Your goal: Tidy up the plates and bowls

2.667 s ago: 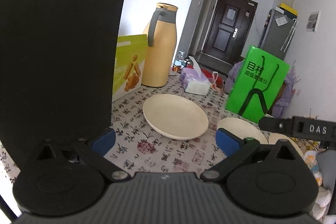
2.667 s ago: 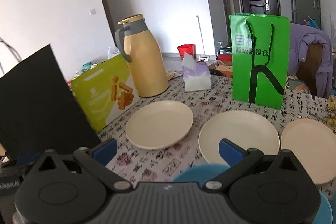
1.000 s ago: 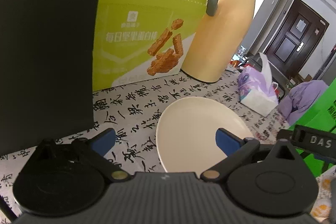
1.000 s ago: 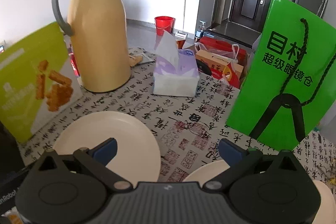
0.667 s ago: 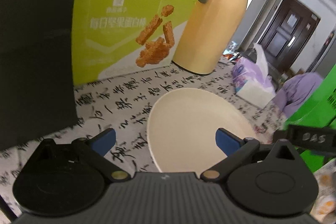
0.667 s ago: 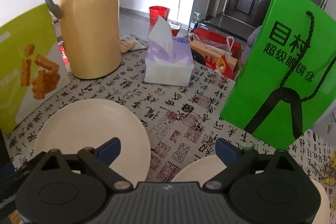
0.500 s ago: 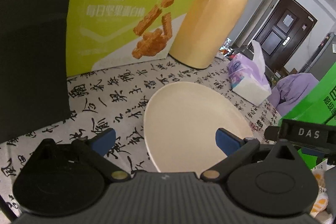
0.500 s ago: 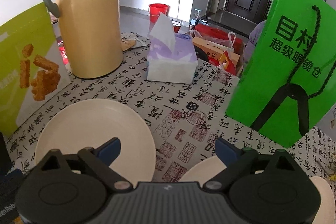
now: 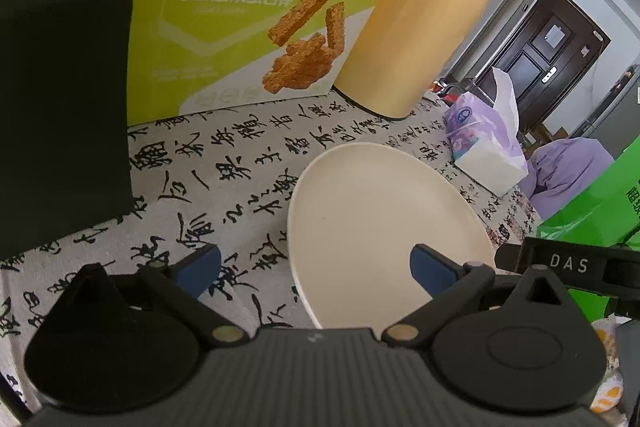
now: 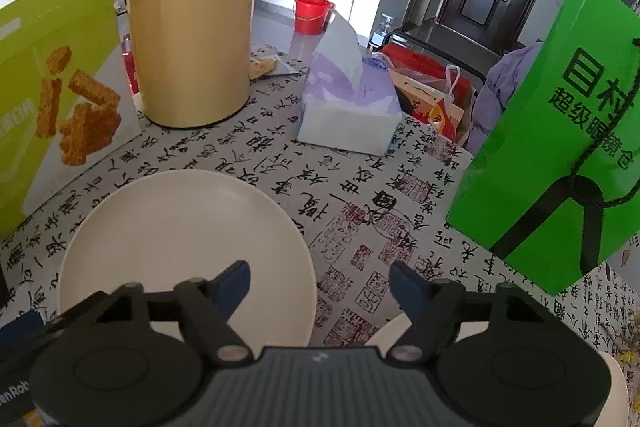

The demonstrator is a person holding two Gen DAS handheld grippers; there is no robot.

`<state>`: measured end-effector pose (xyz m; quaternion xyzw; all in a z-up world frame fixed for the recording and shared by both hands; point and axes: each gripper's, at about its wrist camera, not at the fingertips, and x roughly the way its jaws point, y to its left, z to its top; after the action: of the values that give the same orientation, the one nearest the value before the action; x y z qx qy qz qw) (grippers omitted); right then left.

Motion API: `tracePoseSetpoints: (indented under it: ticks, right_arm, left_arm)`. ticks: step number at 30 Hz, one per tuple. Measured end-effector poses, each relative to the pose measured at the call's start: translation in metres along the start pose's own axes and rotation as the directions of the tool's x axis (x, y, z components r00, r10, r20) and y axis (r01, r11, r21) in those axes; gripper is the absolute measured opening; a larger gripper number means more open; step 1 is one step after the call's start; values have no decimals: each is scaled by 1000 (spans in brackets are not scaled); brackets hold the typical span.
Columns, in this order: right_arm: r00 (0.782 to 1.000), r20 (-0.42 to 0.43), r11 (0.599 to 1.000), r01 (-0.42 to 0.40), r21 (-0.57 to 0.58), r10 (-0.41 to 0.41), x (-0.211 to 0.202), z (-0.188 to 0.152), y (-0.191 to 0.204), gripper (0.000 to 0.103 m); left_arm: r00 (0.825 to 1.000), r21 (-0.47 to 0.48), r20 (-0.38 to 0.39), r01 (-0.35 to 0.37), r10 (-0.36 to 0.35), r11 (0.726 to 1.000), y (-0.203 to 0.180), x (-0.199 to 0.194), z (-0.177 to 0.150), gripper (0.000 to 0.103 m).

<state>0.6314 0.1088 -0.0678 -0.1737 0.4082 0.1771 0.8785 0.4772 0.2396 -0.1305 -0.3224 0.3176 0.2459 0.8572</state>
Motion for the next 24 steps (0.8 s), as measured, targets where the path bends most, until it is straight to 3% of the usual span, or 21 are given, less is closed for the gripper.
tracePoseSetpoints:
  ticks: [3, 8, 21, 23, 24]
  right_arm:
    - [1000, -8, 1000, -4, -6, 4, 3, -1, 3, 72]
    - [998, -50, 1000, 27, -12, -28, 13, -2, 5, 53]
    - [996, -82, 999, -14, 36, 17, 27, -5, 1, 39]
    - [996, -87, 999, -24, 27, 26, 29, -5, 4, 25]
    - [996, -90, 1000, -22, 19, 24, 31, -6, 5, 22]
  left_arm:
    - [1000, -8, -19, 10, -10, 1000, 2, 2, 0, 102]
    - [1000, -3, -19, 3, -3, 1000, 4, 5, 1, 95]
    - [1000, 8, -20, -5, 5, 1000, 5, 5, 2, 64]
    - [1000, 8, -21, 1, -1, 1000, 5, 6, 2, 60]
    - [1000, 5, -22, 7, -7, 1000, 6, 6, 2, 56]
